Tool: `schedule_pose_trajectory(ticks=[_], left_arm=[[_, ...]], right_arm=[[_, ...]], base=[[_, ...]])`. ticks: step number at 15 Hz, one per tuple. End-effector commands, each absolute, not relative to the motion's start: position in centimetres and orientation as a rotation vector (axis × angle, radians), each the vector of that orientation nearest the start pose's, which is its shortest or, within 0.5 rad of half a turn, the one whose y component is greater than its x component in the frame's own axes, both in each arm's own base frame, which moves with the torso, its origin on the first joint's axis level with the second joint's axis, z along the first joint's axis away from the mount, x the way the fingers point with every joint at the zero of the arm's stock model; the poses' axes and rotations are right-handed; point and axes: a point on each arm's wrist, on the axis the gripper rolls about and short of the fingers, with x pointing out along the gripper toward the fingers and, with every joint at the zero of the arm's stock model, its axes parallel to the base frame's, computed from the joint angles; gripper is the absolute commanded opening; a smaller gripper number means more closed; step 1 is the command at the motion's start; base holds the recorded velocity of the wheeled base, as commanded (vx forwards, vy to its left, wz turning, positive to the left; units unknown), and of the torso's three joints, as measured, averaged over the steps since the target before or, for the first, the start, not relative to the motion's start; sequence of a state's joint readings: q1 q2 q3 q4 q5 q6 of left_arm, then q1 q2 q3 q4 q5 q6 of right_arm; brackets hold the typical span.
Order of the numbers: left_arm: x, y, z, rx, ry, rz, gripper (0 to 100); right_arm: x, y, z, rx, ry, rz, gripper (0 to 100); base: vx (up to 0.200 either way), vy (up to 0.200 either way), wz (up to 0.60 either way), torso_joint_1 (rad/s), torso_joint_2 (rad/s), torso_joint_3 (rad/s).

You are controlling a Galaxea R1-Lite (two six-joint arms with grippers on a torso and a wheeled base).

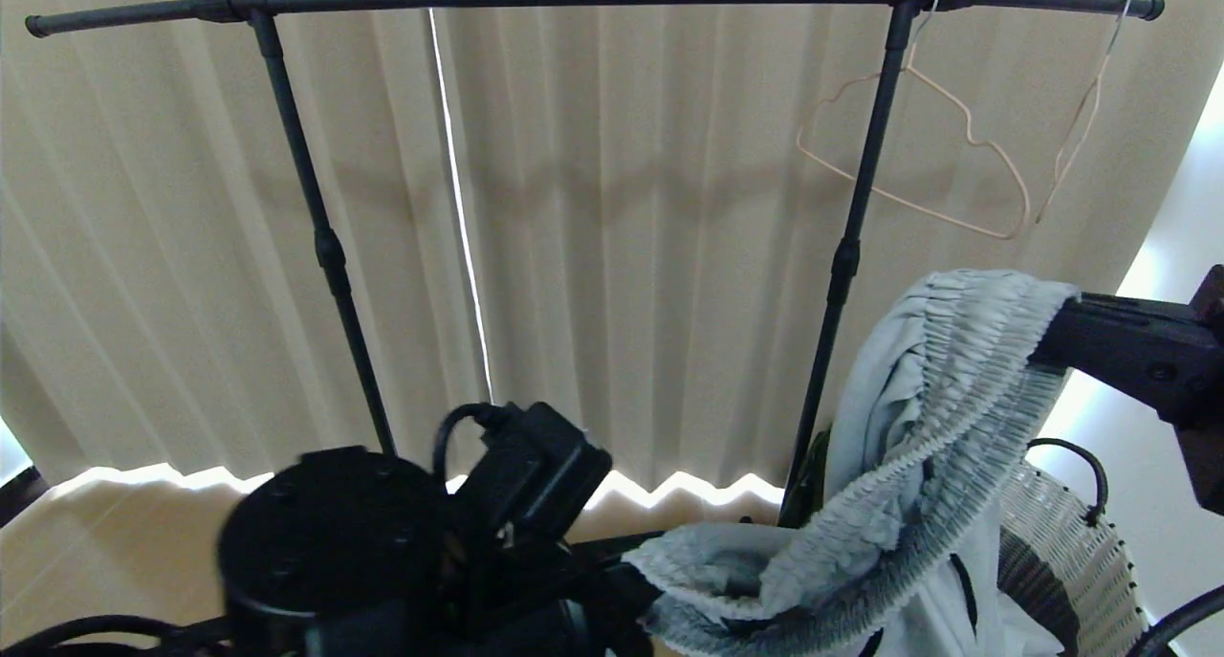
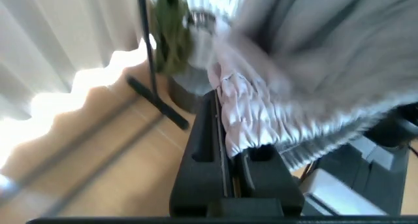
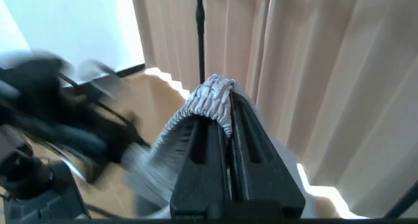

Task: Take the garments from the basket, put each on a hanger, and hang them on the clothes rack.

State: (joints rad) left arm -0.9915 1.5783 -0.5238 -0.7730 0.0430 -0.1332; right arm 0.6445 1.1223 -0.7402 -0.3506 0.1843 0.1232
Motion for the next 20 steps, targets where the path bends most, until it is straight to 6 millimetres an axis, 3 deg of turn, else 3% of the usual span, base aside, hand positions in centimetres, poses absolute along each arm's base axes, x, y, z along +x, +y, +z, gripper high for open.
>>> schedule_pose_trajectory(ticks=[1, 4, 7, 9, 13, 20], left_arm=[[12.0, -16.3, 18.5, -0.003, 0.183, -0.891, 0], [11.2, -13.3, 21.1, -0.005, 0.198, -0.832, 0], [12.5, -11.8, 23.8, -0.033, 0.159, -0.729, 0], [13.2, -11.3, 24.4, -0.039, 0.142, -0.679, 0], [13.8, -10.6, 27.1, -0.025, 0.065, -0.631, 0], [13.5, -10.3, 31.8, 0.002, 0.044, -0.627, 0]], right_arm=[[13.9, 10.4, 26.4, 0.096, 0.125, 0.798, 0], [16.9, 9.3, 24.5, -0.045, 0.188, 0.644, 0], [17.4, 9.3, 23.9, -0.068, 0.236, 0.602, 0], [17.6, 9.3, 24.0, -0.068, 0.236, 0.602, 0], [18.8, 10.1, 26.7, -0.03, 0.149, 0.614, 0], [19.1, 10.3, 29.4, 0.043, -0.025, 0.633, 0]], base=[[0.0, 0.0, 0.0, 0.0, 0.0, 0.0], [0.0, 0.0, 0.0, 0.0, 0.0, 0.0], [0.0, 0.0, 0.0, 0.0, 0.0, 0.0], [0.0, 0.0, 0.0, 0.0, 0.0, 0.0], [0.0, 0.0, 0.0, 0.0, 0.0, 0.0], [0.0, 0.0, 0.0, 0.0, 0.0, 0.0]])
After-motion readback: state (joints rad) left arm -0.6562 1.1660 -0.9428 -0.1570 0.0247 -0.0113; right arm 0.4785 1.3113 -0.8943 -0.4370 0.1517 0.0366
